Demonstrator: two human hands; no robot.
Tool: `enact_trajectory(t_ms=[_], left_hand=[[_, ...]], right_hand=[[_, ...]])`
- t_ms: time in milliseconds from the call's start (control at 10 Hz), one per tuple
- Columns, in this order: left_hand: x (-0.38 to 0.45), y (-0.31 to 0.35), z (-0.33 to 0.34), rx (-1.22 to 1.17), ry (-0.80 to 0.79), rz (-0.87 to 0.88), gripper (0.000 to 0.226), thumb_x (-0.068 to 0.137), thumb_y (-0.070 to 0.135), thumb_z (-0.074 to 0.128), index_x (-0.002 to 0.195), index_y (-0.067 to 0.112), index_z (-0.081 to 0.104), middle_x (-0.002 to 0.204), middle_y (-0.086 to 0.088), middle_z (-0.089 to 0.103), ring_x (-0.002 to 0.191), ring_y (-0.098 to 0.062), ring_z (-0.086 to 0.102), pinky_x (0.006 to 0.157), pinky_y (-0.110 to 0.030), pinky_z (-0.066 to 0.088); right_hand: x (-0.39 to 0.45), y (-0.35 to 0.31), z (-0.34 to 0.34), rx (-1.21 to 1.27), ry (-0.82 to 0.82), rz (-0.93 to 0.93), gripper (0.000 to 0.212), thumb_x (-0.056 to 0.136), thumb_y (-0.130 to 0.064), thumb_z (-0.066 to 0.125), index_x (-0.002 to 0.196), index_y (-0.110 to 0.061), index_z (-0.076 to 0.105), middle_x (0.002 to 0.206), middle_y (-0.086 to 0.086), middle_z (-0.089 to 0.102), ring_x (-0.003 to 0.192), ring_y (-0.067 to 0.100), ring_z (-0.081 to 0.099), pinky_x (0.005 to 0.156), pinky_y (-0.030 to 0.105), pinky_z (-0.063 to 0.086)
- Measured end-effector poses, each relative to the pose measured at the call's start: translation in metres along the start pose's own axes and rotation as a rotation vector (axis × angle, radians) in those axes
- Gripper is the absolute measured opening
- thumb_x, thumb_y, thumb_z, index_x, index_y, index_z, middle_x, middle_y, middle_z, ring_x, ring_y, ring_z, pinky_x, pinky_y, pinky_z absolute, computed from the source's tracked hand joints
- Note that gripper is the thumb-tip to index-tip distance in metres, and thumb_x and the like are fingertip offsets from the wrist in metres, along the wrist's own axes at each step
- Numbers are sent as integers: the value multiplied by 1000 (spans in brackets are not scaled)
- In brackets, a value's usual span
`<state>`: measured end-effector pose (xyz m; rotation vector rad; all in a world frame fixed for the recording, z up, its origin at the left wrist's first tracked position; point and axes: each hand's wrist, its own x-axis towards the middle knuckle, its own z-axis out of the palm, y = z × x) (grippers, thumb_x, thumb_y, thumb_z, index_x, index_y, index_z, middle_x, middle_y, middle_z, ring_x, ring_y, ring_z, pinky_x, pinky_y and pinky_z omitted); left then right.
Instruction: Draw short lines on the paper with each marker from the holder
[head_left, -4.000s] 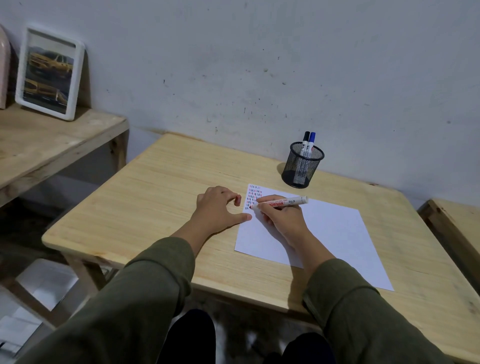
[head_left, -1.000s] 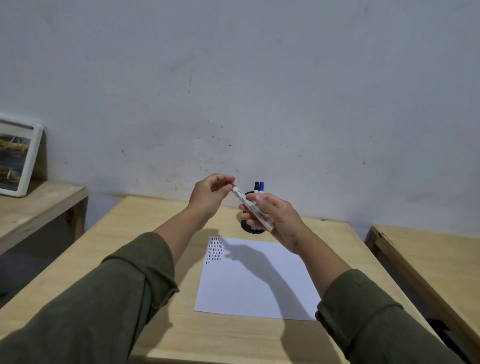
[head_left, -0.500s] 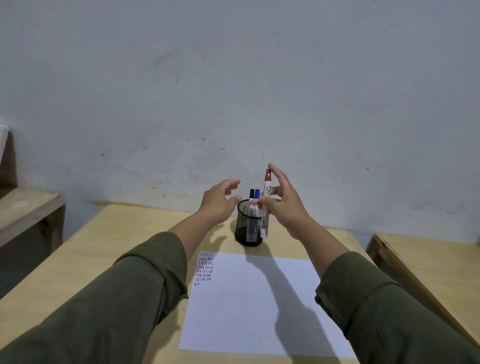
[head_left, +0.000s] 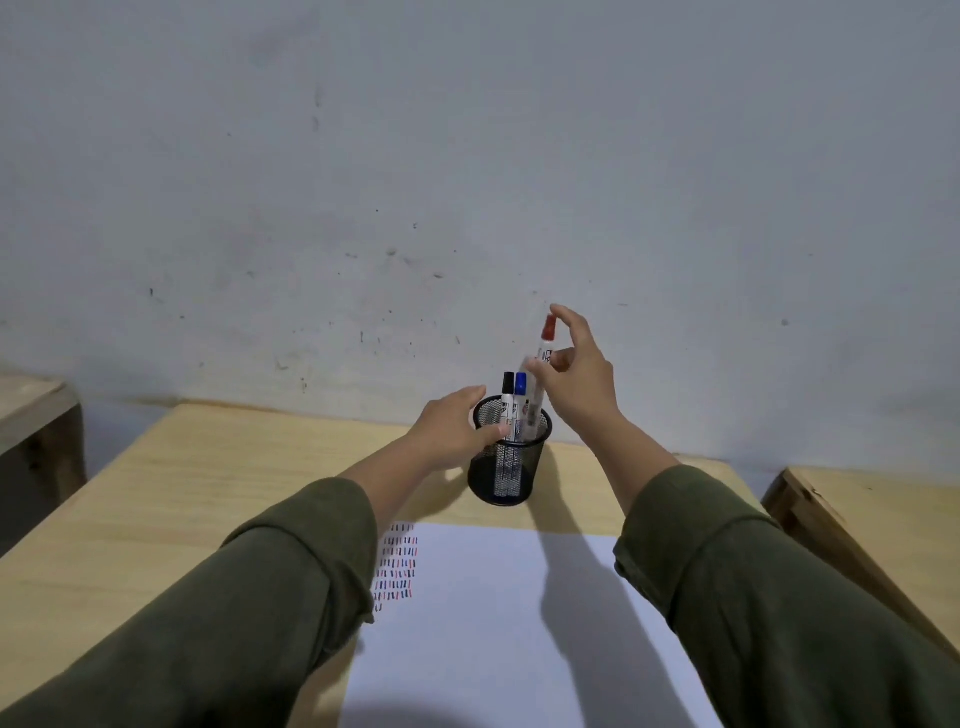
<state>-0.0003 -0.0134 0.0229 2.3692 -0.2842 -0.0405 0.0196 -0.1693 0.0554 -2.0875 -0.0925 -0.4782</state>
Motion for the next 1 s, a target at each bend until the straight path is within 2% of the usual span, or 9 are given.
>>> enact_trajectory(t_ms=[200,300,400,500,600,800,900,1000], left_hand=[[-3,-5,2,-37,4,4,59,89,39,56,141,17,39,148,-3,42,139,-22,34,108,-27,28],[-1,-7,3,-43,16,6,60,87,39,58,140,17,41,147,-3,44,138,-22,36,107,-28,29],[2,-10,5,-41,6,-6,64,86,41,59,142,19,38,148,-3,42,139,-21,34,109,-29,28],[5,-13,7,-56,-7,-24,67,86,43,58,144,19,34,149,-3,41,140,-21,34,110,-31,28],[5,-13,9,-93,-7,-21,66,87,41,58,144,20,34,147,-3,44,138,-22,36,108,-30,30],[6,-14,11,-102,6,-18,66,87,38,59,144,18,33,147,-4,44,138,-21,37,108,-28,29],[4,-14,12,-112,2,-38,68,87,40,58,146,17,30,150,-5,40,140,-22,34,111,-31,27],[-1,-11,11,-115,64,-54,73,87,44,56,148,18,25,151,-4,38,140,-23,33,112,-35,26]], right_hand=[[-4,18,10,-104,-26,38,60,86,-14,62,137,-37,40,74,6,59,73,19,58,63,25,46],[-5,25,13,-129,-60,50,61,83,-13,65,136,-33,42,82,4,61,80,21,58,71,29,45],[-7,29,15,-123,-107,58,60,83,-12,67,136,-31,44,92,4,61,84,20,57,69,24,43],[-8,33,19,-120,-125,67,54,85,-10,63,134,-30,48,104,8,65,85,19,58,52,7,40],[-7,37,23,-110,-117,66,48,87,-9,60,131,-28,53,112,12,67,86,19,57,51,-2,38],[-6,39,24,-104,-122,63,55,90,-13,58,140,-29,45,120,11,65,90,16,55,52,-3,38],[-14,33,20,-93,-122,69,61,90,-18,59,144,-32,35,123,8,63,90,15,57,54,5,40],[-17,24,12,-75,-58,68,63,89,-24,61,145,-32,32,122,9,61,89,17,59,69,19,43]])
